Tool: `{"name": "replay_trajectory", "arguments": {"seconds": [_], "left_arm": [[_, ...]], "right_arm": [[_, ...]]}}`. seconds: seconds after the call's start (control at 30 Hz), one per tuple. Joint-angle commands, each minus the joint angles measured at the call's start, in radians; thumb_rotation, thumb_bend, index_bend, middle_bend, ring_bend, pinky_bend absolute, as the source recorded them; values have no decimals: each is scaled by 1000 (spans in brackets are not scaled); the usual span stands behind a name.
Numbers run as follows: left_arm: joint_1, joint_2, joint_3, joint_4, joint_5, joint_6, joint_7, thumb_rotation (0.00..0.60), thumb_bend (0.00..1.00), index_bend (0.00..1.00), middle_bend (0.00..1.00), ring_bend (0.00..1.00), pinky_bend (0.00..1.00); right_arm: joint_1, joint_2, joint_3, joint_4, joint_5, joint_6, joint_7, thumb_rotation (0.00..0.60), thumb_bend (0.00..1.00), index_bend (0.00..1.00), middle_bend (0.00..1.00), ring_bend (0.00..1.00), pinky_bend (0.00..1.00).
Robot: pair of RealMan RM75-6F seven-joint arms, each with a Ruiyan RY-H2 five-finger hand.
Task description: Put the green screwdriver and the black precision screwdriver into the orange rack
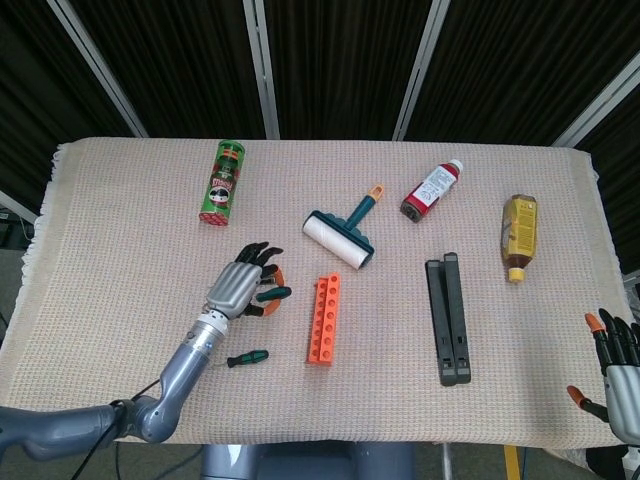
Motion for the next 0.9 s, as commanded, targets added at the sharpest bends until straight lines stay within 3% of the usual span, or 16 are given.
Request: {"name": "replay_trajectory", "arguments": {"seconds": [0.03,0.2,0.37,0.9], "left_arm": [[38,95,-103,-132,33,-32,-284,585,380,568,113,0,0],[39,103,-160,-132,40,-105,-556,587,411,570,117,0,0],[14,79,-182,-92,62,-144,-688,586,413,570,115,0,0],[-104,-56,-199,65,133,-116,-744,583,434,581,126,0,0]], "right_arm": [[1,-1,1,4,1,-1,4,600,0,0,0,0,0],[2,-2,3,9,4,-5,12,600,0,0,0,0,0],[1,-1,4,12,8,-6,18,600,0,0,0,0,0],[1,-2,10,20,23,-15,30,600,0,0,0,0,0]]}}
